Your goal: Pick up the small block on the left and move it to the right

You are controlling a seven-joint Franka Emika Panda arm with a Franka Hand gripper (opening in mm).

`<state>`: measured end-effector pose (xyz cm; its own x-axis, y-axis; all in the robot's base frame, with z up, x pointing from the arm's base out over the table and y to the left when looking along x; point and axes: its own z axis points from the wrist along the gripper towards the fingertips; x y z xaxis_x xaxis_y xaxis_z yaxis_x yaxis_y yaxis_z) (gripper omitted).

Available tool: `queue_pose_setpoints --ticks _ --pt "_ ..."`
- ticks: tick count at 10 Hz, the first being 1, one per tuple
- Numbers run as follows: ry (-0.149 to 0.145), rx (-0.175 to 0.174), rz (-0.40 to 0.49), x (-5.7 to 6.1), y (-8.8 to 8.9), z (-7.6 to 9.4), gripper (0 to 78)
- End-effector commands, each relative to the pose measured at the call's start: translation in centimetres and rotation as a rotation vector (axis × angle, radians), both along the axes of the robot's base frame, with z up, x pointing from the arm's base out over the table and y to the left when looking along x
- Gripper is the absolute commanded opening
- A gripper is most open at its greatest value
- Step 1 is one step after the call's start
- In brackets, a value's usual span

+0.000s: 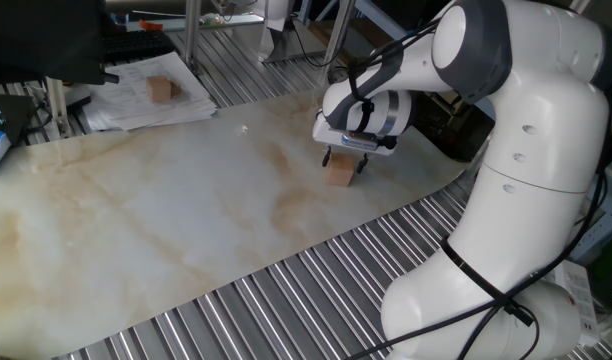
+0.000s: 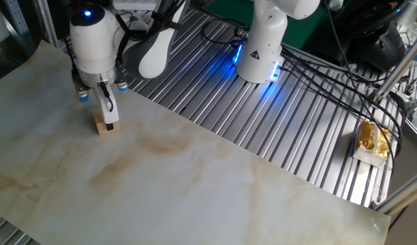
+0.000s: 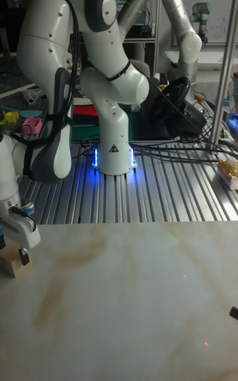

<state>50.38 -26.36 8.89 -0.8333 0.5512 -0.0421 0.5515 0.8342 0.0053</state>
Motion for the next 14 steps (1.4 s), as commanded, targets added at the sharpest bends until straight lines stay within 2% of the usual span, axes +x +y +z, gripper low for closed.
queue_pose_setpoints --ticks 1,4,6,11,14 --pt "0.023 0.0 0.02 0.1 -0.11 0.07 77.5" --pt "0.053 -0.003 0.042 0.21 -0.19 -0.03 77.5" --pt "0.054 -0.002 0.039 0.23 -0.2 -0.04 77.5" --pt "0.047 0.007 0.018 0.23 -0.2 -0.04 77.5" --pt "0.017 0.006 0.018 0.24 -0.21 -0.05 77.5"
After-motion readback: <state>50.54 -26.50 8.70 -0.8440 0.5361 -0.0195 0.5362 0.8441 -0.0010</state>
